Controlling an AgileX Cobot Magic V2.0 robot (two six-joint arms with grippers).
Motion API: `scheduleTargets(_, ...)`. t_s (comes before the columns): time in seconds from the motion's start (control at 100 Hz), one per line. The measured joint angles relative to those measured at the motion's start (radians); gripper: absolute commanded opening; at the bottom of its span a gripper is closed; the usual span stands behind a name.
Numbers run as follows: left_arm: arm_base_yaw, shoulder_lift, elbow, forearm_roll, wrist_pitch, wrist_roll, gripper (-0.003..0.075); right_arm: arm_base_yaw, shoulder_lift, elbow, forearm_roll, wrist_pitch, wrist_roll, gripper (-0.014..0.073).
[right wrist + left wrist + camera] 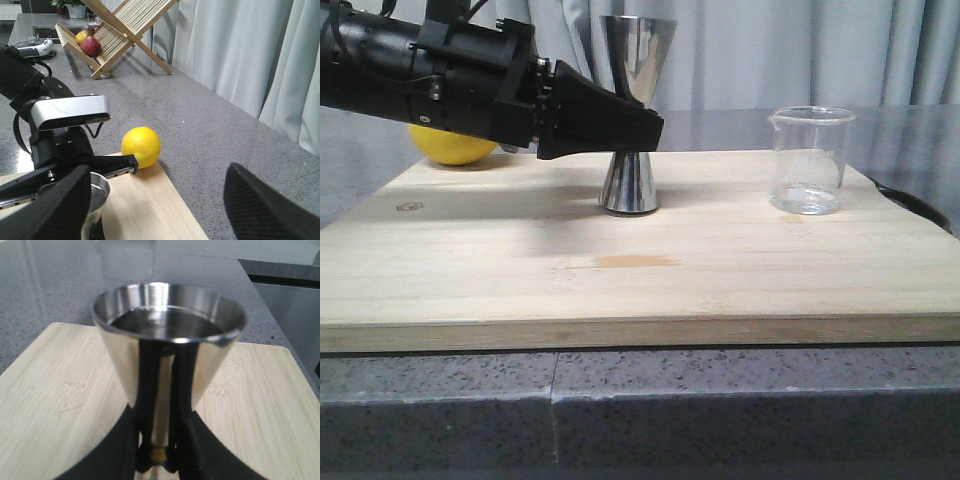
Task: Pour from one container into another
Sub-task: 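Lower the steel jigger onto the board with the left gripper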
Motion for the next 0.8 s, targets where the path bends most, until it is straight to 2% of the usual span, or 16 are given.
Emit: scheduleTargets(0.8,0.0,0.012,0.0,0.003,0.011,0.002,-0.0019,0.0,0.0,0.0,-0.001,0.0,0.0,0.0501)
